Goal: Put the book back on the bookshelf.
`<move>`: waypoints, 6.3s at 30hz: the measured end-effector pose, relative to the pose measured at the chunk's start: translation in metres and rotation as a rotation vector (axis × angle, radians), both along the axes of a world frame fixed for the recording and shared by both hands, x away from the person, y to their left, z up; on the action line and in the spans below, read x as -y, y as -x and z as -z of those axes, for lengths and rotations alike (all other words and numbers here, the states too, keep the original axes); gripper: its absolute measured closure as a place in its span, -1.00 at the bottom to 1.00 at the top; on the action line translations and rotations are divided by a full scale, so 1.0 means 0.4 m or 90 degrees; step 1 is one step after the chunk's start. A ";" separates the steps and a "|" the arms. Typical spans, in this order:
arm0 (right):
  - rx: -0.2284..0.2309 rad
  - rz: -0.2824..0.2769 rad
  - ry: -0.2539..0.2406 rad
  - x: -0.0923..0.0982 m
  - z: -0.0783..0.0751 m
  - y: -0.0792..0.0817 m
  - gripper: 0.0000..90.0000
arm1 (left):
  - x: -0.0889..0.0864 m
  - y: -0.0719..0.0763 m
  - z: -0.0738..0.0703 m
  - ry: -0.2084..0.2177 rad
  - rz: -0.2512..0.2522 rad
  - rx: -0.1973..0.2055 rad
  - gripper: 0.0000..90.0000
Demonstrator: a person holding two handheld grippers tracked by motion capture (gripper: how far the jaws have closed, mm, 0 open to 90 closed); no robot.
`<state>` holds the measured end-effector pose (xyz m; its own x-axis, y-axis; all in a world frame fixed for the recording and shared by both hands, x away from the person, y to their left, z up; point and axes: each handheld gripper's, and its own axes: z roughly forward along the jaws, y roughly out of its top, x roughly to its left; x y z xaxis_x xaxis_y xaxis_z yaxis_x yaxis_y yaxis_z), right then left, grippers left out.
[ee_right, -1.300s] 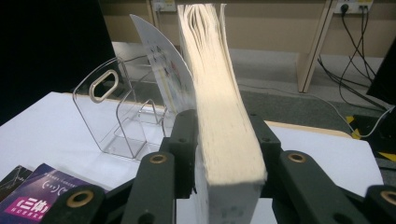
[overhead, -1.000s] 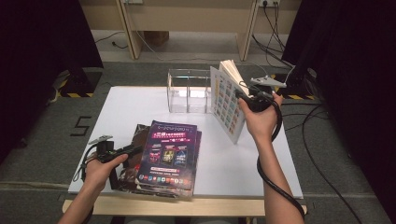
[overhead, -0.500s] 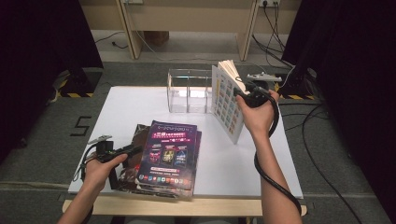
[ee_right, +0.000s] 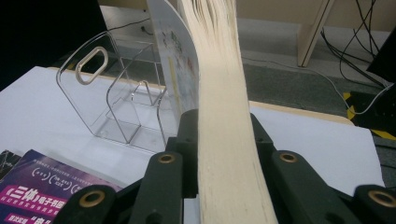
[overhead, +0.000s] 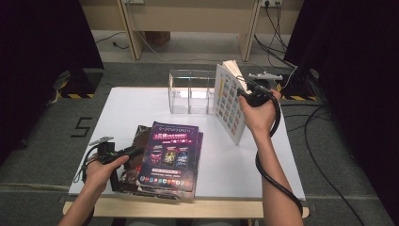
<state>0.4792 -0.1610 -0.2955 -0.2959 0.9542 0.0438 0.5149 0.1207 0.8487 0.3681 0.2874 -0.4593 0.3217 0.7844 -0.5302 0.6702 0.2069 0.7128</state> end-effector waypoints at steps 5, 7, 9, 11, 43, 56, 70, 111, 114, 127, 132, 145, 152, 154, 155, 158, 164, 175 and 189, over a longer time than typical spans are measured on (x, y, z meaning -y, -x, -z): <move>0.016 0.009 -0.008 -0.004 0.005 0.002 0.65 | -0.005 -0.002 0.000 0.000 -0.004 -0.001 -0.01; 0.022 0.012 -0.011 -0.010 0.005 0.001 0.65 | -0.006 -0.002 0.000 0.002 -0.005 0.000 -0.01; 0.026 0.012 -0.009 -0.017 0.003 -0.002 0.65 | -0.007 -0.002 -0.001 0.003 -0.006 0.000 -0.01; 0.033 0.018 -0.008 -0.028 -0.002 -0.008 0.65 | -0.009 -0.002 -0.001 0.003 -0.007 0.000 -0.01; 0.072 0.056 -0.028 -0.076 -0.017 -0.095 0.65 | -0.012 -0.002 0.000 -0.012 -0.009 0.005 -0.01; 0.070 0.065 -0.033 -0.077 -0.012 -0.121 0.65 | -0.011 -0.003 0.005 -0.013 -0.006 0.001 -0.02; 0.075 0.072 -0.039 -0.082 0.002 -0.141 0.65 | -0.011 -0.002 0.004 -0.010 -0.005 0.001 -0.02; 0.019 0.058 -0.015 -0.049 -0.007 -0.134 0.53 | -0.002 0.001 0.002 -0.012 0.000 0.003 -0.02; 0.014 0.057 -0.016 -0.049 -0.009 -0.138 0.53 | -0.004 0.000 0.004 -0.013 0.000 0.002 -0.02; -0.011 0.053 -0.006 -0.056 -0.012 -0.164 0.59 | -0.003 -0.001 0.007 -0.012 0.002 0.000 -0.02; -0.016 0.054 -0.018 -0.058 -0.013 -0.163 0.64 | -0.003 0.000 0.006 -0.012 0.003 0.000 -0.02; 0.003 0.064 -0.027 -0.071 -0.012 -0.172 0.65 | -0.003 -0.005 0.011 -0.012 0.002 -0.004 -0.02; 0.019 0.075 -0.028 -0.083 -0.017 -0.192 0.65 | -0.010 -0.005 0.012 -0.013 -0.001 -0.004 -0.02; 0.023 0.079 -0.028 -0.087 -0.016 -0.198 0.65 | -0.010 -0.004 0.011 -0.011 -0.001 -0.003 -0.02; 0.026 0.079 -0.028 -0.088 -0.015 -0.202 0.65 | -0.010 -0.004 0.011 -0.011 -0.001 -0.003 -0.02; 0.026 0.086 -0.031 -0.090 -0.014 -0.210 0.65 | -0.009 -0.004 0.010 -0.009 -0.002 -0.003 -0.02; 0.032 0.096 -0.038 -0.093 -0.007 -0.226 0.65 | -0.011 -0.006 0.012 -0.009 -0.004 -0.004 -0.02; 0.034 0.089 -0.018 -0.097 0.002 -0.237 0.63 | -0.010 -0.003 0.010 -0.010 0.000 -0.002 -0.02; 0.008 0.069 -0.008 -0.090 0.003 -0.221 0.50 | -0.004 -0.003 0.010 -0.010 0.004 -0.002 -0.02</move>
<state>0.5674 -0.1251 -0.2968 -0.1910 0.9802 0.0521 0.5133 0.0545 0.8565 0.3692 0.2889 -0.4632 0.3243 0.7912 -0.5185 0.6737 0.1916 0.7137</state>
